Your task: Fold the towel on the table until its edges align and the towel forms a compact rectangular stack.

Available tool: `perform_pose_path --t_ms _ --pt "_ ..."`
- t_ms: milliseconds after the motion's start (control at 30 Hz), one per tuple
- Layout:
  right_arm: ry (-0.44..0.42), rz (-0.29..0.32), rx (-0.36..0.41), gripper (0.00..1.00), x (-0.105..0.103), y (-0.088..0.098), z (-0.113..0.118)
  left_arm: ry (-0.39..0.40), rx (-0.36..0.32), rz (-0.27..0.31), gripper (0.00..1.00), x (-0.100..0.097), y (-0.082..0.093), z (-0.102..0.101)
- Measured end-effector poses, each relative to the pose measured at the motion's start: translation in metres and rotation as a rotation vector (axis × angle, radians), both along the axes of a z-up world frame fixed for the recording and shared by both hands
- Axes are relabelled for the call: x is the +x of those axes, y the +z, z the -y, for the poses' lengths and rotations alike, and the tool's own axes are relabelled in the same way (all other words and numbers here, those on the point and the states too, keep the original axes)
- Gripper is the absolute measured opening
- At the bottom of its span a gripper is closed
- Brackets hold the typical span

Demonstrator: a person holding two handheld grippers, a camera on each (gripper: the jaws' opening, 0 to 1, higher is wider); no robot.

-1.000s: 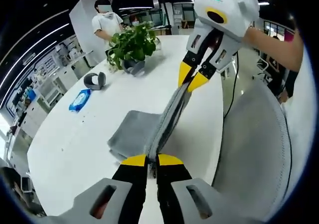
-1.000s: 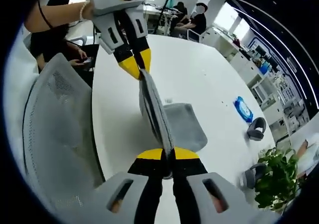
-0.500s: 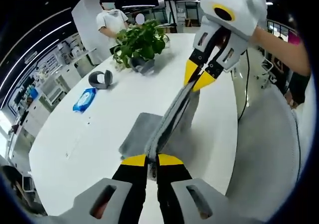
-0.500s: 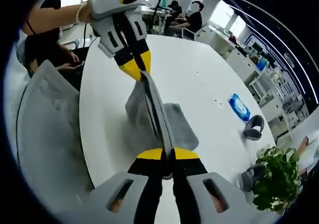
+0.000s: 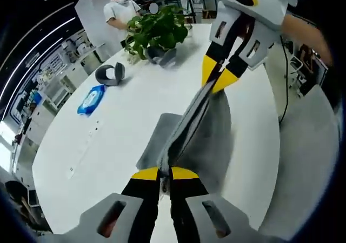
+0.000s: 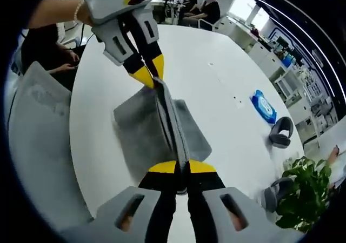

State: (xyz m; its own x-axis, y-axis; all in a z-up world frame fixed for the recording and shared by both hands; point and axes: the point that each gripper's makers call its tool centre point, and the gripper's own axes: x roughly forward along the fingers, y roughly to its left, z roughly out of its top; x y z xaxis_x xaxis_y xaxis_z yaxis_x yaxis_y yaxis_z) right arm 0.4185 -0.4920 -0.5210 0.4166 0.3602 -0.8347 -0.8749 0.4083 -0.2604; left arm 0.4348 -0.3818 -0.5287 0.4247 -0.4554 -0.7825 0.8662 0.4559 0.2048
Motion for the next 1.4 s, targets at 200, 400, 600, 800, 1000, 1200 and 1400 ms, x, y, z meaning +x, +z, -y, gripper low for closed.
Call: perform_pose_path --t_ms 200,400,600,800,1000,1200,1400 --pt "0.003 -0.012 -0.016 0.03 0.017 -0.015 -0.002 0.04 -0.023 -0.046 0.06 0.01 -0.014 -0.003" --pt "-0.011 -0.046 -0.024 0.03 0.033 -0.039 -0.003 0.046 0.004 -0.056 0.06 0.02 -0.036 -0.003" --pt "-0.009 -0.042 -0.066 0.03 0.044 -0.065 -0.002 0.036 0.061 -0.052 0.06 0.029 -0.058 -0.003" --pt "-0.011 -0.035 -0.086 0.03 0.052 -0.08 0.0 0.046 0.081 -0.068 0.06 0.037 -0.073 -0.001" --pt "-0.026 -0.028 -0.095 0.03 0.061 -0.097 0.0 0.074 0.099 -0.09 0.06 0.047 -0.09 -0.002" --pt "-0.029 -0.005 -0.11 0.03 0.067 -0.11 0.002 0.072 0.14 -0.079 0.06 0.052 -0.103 -0.002" --pt "-0.061 -0.019 -0.095 0.03 0.07 -0.121 0.003 0.065 0.167 -0.073 0.06 0.057 -0.114 -0.002"
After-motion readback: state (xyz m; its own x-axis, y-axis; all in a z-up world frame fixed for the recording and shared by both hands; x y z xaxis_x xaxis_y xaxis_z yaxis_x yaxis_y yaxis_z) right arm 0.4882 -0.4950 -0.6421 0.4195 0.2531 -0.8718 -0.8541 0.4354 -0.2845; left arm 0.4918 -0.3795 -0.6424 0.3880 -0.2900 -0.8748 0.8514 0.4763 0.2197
